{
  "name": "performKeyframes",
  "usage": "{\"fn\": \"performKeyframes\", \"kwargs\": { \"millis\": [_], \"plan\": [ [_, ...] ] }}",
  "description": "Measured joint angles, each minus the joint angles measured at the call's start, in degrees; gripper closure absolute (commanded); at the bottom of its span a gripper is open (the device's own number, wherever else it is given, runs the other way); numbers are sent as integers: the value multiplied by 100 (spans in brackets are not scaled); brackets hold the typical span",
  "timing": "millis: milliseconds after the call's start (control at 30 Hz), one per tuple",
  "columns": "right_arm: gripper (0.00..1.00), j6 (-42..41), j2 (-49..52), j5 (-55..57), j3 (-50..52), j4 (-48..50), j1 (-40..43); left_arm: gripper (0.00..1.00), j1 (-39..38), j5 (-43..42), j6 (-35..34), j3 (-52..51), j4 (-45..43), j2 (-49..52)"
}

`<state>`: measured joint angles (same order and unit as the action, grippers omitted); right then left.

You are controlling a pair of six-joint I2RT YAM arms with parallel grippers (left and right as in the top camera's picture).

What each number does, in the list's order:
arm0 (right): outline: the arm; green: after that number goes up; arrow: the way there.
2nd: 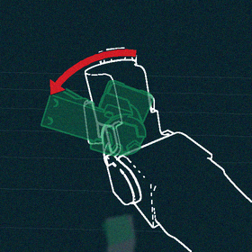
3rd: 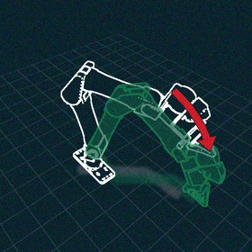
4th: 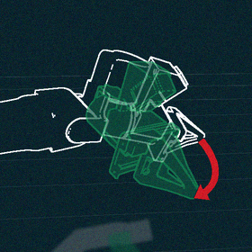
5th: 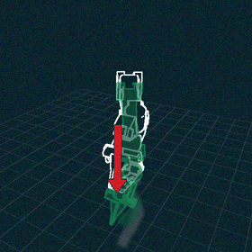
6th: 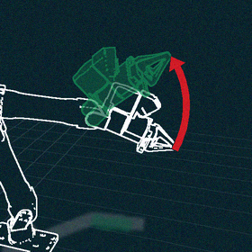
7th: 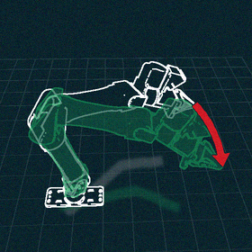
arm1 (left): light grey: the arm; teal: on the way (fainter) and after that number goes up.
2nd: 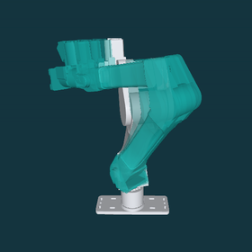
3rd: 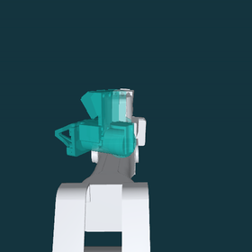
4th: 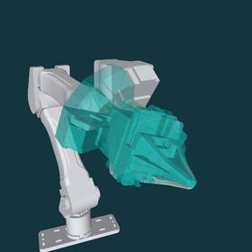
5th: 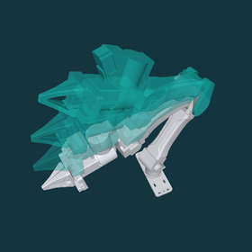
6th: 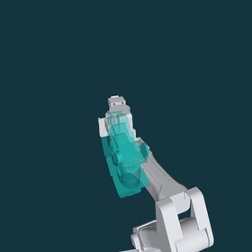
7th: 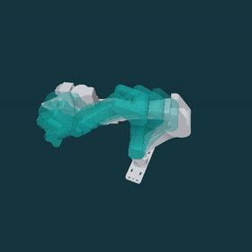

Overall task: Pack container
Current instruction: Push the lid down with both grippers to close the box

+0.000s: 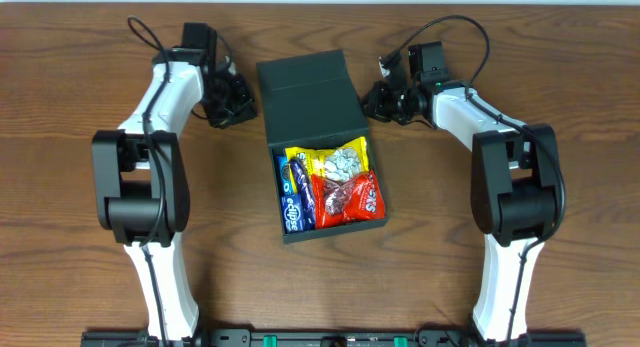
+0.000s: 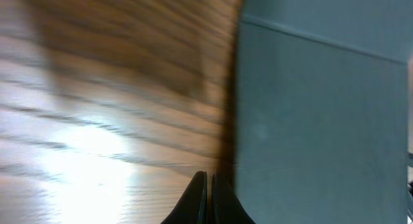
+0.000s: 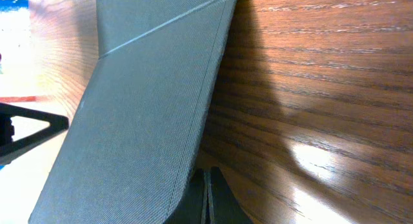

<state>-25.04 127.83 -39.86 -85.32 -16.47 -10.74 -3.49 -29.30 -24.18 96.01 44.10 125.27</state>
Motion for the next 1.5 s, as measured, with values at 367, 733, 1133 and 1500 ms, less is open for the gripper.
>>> {"fn": "performKeyframes", "kwargs": {
  "millis": [367, 733, 1133, 1500],
  "plan": [
    [99, 2, 0, -46, 0, -13, 9, 94, -177, -7, 2, 0, -66, 33],
    [99, 2, 4, -201, 0, 2, 2, 94, -4, -74, 26, 0, 280, 33],
    [99, 2, 4, -243, 0, 2, -2, 94, 278, 146, 26, -35, 713, -219],
    [98, 2, 4, -254, 0, 2, -2, 94, 238, -527, -66, -1202, -280, -289]
  ]
}}
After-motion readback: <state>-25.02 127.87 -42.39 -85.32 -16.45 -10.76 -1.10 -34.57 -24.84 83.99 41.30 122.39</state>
